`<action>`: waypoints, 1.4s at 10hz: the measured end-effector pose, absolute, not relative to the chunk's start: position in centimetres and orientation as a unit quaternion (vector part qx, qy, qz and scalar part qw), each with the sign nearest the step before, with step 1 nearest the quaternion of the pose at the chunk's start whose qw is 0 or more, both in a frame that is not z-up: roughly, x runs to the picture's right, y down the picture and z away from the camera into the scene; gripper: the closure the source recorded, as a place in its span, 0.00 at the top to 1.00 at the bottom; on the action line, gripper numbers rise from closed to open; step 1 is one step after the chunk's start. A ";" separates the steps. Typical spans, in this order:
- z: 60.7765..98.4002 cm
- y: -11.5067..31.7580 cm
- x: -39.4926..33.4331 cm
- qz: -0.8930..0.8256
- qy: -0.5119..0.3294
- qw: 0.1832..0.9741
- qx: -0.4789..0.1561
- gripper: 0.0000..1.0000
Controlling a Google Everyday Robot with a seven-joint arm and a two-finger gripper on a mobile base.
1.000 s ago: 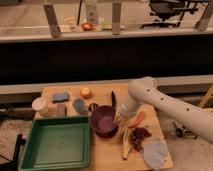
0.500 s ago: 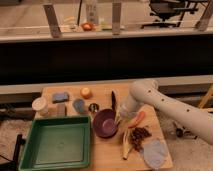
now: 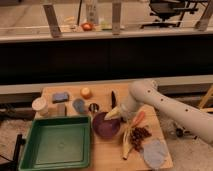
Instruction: Stack bowls into tray
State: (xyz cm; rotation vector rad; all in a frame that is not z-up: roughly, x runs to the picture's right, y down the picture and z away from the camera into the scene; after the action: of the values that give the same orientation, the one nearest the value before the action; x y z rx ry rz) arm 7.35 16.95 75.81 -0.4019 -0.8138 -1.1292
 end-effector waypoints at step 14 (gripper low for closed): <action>80.3 19.2 5.6 -0.494 -0.406 0.763 -0.097 0.80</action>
State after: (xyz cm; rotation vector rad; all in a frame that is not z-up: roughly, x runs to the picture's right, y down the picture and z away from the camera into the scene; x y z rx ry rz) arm 5.64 19.22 80.26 -0.2107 -0.8825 -1.0736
